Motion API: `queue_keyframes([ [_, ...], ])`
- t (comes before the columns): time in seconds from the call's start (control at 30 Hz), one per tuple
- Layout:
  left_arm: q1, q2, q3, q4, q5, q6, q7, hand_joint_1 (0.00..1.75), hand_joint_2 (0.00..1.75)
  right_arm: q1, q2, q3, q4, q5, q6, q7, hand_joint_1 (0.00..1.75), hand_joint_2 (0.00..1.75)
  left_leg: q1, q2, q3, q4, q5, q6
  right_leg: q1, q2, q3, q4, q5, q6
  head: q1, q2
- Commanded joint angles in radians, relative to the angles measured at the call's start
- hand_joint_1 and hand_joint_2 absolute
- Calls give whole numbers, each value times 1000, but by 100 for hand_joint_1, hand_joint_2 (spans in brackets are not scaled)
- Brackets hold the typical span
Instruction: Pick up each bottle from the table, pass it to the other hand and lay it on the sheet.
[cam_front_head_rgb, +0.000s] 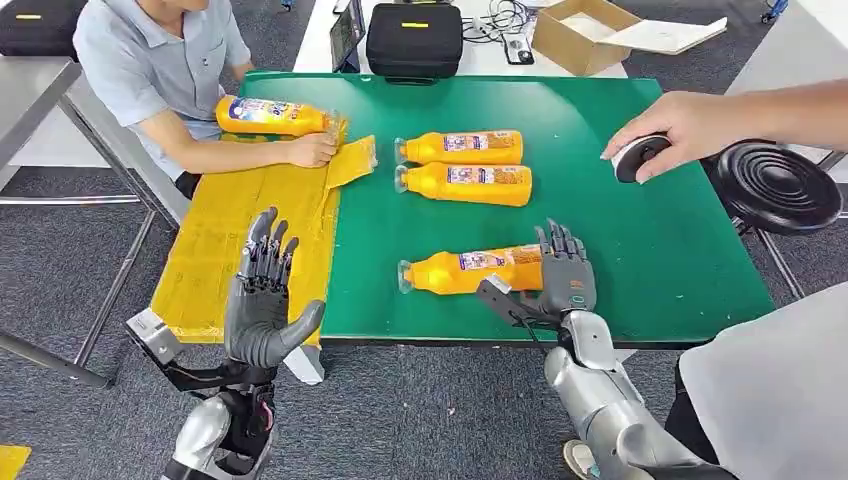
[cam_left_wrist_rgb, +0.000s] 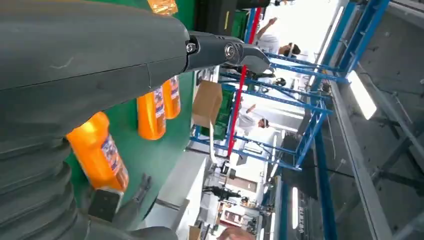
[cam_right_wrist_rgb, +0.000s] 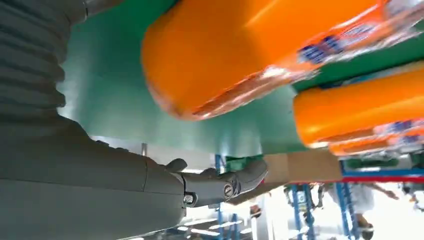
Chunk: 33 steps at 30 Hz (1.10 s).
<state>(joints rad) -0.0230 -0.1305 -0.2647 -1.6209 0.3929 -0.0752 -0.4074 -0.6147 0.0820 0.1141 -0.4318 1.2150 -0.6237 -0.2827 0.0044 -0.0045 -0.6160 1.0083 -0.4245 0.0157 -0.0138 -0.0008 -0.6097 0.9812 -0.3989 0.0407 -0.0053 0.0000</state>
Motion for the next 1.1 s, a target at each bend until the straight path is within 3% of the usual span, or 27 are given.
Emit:
queue_keyframes([
  [0.03, -47, 13, -14, 79, 5, 2, 2, 0, 175, -62, 4, 48, 108, 0, 16, 3, 0, 175, 0, 0, 5, -1, -2, -1, 0, 0, 5, 0, -2, -2, 0, 0],
  [0.33, -69, 18, -37, 112, 15, -31, 10, 0, 175, -61, -20, 98, 147, 30, 112, 48, 0, 175, 0, -2, 7, -1, -2, -1, 0, -2, 7, 0, -3, -2, 0, 0],
  [0.5, -148, 20, -56, 171, 8, -55, 18, 0, 175, -121, -33, 142, 170, 67, 278, 97, 0, 175, 0, -1, 3, 0, 0, -1, 0, -2, 3, 1, -1, -1, 0, 0],
  [0.83, -168, 10, -56, 178, 33, -76, 19, 0, 175, -118, -48, 162, 181, 83, 351, 112, 0, 175, 0, -1, 7, 0, -1, 0, 0, -2, 7, -1, -1, -1, 0, 0],
  [0.87, -170, 10, -57, 180, 33, -77, 19, 0, 175, -117, -49, 161, 180, 81, 349, 104, 63, 175, 1, -2, 8, -1, -1, -1, 1, -3, 9, -1, -2, -2, 0, 0],
  [0.9, -173, 10, -58, 183, 34, -80, 19, 0, 175, -115, -49, 157, 179, 75, 344, 92, 147, 175, 0, -2, 8, -1, -1, -1, 1, -3, 9, -1, -2, -2, 0, 0],
  [0.93, -175, 10, -59, 185, 35, -81, 19, 0, 175, -113, -48, 151, 179, 66, 344, 80, 173, 175, 0, -2, 8, -1, -1, -1, 0, -3, 8, -1, -2, -1, 0, 0],
  [1.1, -179, 9, -61, 193, 37, -86, 17, 0, 175, -96, -38, 144, 181, 53, 332, 47, 175, 175, 0, -1, 7, -1, 0, 0, 0, -2, 7, -1, -1, -1, 0, 0],
])
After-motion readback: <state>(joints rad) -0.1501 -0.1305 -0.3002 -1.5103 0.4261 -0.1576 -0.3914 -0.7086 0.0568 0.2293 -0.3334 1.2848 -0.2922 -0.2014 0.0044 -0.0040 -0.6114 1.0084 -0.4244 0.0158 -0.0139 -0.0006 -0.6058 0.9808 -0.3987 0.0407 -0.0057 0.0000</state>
